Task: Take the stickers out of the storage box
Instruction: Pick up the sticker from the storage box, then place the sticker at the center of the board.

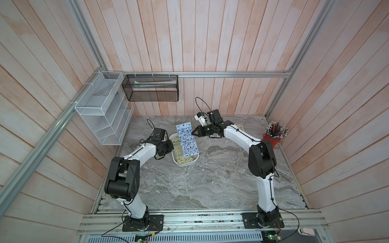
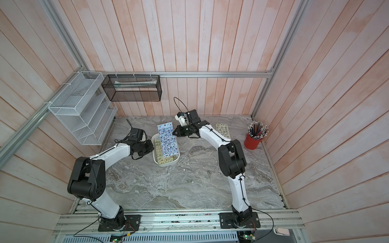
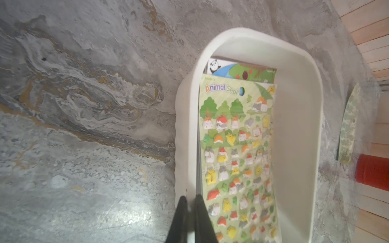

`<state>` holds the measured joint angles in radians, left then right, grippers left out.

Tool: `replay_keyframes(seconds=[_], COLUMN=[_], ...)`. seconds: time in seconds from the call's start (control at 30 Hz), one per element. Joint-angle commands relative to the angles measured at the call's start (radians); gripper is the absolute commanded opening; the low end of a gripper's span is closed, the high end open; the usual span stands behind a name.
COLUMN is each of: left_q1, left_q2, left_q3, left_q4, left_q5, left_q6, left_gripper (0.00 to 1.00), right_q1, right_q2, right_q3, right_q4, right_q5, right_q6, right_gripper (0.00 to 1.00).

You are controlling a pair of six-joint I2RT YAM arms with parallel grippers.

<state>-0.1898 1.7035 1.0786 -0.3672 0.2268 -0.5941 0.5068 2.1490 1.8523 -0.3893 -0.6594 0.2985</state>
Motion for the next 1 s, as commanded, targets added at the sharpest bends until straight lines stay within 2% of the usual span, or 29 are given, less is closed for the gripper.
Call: replay_keyframes(seconds=[0.0,0.23,0.43,0.63,0.97], left_q1=[0.004,-0.007,-0.017,-0.022,-0.03], left_q2=[0.001,0.001,0.002,0.009,0.019], left_q3=[-0.014,-0.006,0.001,0.006,0.018], left_q4=[-0.033,-0.045,-0.052,-0.058,-0.055], left_q5=[-0.031,-0.039,-0.05,-0.055,-0.039], left_q6=[0.008,0.019,0.028,0.036,0.051], left_gripper=[0.0,0.0,0.0,0.0,0.0], right_q1=[-0.068,-0.229,-0.348,-0.421,-0.491], right_q2=[-0.024,0.063,0.118,0.205,0.357], right_q3=[0.046,0.15,0.176,0.281,0.455], right_q4=[-0.102,-0.28,-0.34,-0.446,-0.533], right_q5=[-0.053,-0.07,-0.059,0.037,0.146], right_q6=[-0.041,-0.17,-0.244,-0.316,-0.356], right_gripper=[0.0,0.0,0.0,0.02,0.02])
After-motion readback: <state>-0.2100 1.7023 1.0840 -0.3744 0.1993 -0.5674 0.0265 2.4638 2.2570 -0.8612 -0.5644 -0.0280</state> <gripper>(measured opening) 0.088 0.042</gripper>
